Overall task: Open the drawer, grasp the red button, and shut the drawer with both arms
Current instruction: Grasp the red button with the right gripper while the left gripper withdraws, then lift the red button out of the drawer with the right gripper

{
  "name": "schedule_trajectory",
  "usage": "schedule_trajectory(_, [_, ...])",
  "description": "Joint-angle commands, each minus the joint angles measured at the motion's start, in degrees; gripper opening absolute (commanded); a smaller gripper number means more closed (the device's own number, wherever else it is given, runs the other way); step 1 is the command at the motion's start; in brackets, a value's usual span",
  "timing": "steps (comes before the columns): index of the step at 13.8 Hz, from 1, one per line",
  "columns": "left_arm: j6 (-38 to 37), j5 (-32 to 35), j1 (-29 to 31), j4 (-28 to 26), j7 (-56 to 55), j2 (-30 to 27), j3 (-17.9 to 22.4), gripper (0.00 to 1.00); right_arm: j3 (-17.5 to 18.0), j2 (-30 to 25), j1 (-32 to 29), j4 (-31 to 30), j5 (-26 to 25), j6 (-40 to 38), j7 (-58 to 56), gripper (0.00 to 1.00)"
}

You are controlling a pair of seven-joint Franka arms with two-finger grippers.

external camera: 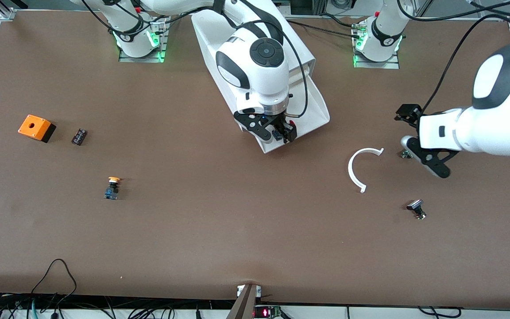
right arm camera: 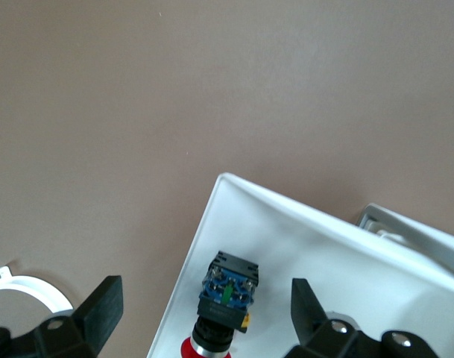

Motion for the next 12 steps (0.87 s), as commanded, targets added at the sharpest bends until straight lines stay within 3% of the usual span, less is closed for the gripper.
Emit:
schedule_trajectory(1, [-0.54, 5.26, -1.4, 8.79, -3.38, 1.7, 0.61, 1.0, -0.81, 2.72, 1.84, 2.32, -1.18, 0.85, 3.96, 1.0])
schedule_trajectory(8, [8.16, 5.54, -0.79, 10.23, -9.0, 4.17, 0.7, 1.0, -0.81, 5.09, 3.34, 2.05, -1.53, 0.59, 6.26, 0.98])
schedule_trajectory(10, [9.13, 5.63, -1.31, 10.41, -11.28, 4.43, 0.79, 1.0, -0.81, 5.1, 3.34, 2.05, -1.53, 0.41, 6.17, 0.88])
schedule_trajectory(12, [9.49, 5.71, -1.23, 10.23, -13.48, 4.52, 0.7, 1.0, -0.81, 5.1, 3.43, 2.05, -1.53, 0.32, 5.56, 0.68])
